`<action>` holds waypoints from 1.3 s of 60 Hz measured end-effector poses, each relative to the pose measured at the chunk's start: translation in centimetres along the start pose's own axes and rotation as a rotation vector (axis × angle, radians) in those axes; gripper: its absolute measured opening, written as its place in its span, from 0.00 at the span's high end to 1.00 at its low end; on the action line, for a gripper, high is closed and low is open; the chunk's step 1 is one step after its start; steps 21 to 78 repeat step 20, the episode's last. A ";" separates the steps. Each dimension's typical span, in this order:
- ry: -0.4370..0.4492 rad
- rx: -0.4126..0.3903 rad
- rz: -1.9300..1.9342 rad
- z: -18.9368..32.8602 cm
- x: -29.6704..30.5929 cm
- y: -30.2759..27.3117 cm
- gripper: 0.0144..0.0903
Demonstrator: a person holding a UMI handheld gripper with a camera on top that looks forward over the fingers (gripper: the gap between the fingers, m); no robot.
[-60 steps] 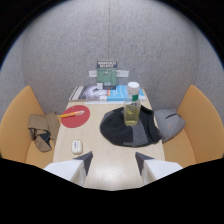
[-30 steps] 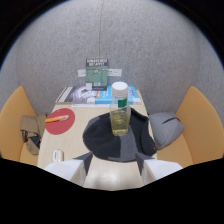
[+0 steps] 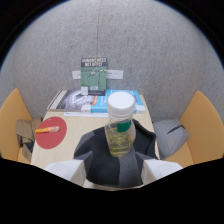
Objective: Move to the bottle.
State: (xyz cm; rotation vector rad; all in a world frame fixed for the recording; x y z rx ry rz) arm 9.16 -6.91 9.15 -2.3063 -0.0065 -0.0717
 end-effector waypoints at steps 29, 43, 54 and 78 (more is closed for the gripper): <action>0.006 -0.011 0.006 0.7 0.4 -0.1 0.04; 0.006 -0.011 0.006 0.7 0.4 -0.1 0.04; 0.006 -0.011 0.006 0.7 0.4 -0.1 0.04; 0.006 -0.011 0.006 0.7 0.4 -0.1 0.04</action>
